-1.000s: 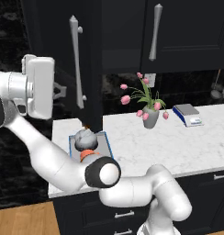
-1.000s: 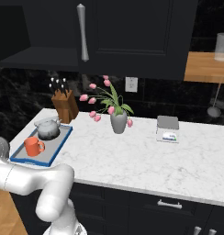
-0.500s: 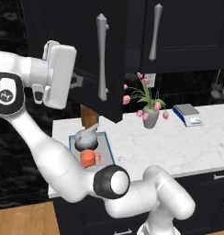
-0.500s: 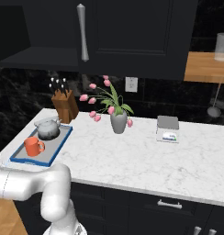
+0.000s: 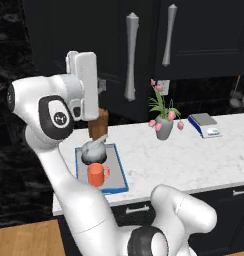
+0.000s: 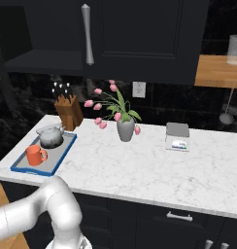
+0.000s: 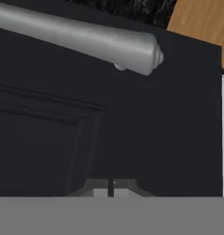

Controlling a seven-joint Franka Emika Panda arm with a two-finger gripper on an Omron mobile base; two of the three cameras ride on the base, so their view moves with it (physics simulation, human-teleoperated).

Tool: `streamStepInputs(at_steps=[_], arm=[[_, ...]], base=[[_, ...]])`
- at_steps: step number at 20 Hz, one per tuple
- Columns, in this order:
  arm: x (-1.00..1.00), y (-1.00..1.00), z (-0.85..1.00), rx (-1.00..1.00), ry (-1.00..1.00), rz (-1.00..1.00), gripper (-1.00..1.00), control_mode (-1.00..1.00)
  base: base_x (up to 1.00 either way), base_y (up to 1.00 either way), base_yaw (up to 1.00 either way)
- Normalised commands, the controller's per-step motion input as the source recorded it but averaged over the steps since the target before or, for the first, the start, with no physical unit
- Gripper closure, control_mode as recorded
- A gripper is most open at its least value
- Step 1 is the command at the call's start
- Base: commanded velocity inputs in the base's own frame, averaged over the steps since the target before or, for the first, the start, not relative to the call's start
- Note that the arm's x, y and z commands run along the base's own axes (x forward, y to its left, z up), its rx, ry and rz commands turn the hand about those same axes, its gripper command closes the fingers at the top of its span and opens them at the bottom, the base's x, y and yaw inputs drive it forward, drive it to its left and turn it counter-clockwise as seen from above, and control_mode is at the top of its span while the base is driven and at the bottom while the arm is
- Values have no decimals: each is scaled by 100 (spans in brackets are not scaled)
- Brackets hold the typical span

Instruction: Pick the kettle from the counter and place it on the tray. Then pick the mug from the cabinet and place it on the tray. Then close the cabinet doors.

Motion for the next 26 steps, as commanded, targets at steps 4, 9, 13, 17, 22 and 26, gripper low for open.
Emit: streamStepInputs(at_steps=[4,9,13,17,22,26], arm=[[33,-39,-3,-26,-19,46,100,-100],[20,1,26,-5,-17,30,100,-100],[36,29,53,0,-8,9,100,-100],[42,42,53,0,-7,5,100,-100],[42,39,58,0,-5,4,100,-100],[75,11,38,0,1,1,100,-100]], base=[[0,0,0],[0,0,0],[0,0,0],[0,0,0],[0,0,0],[0,0,0]])
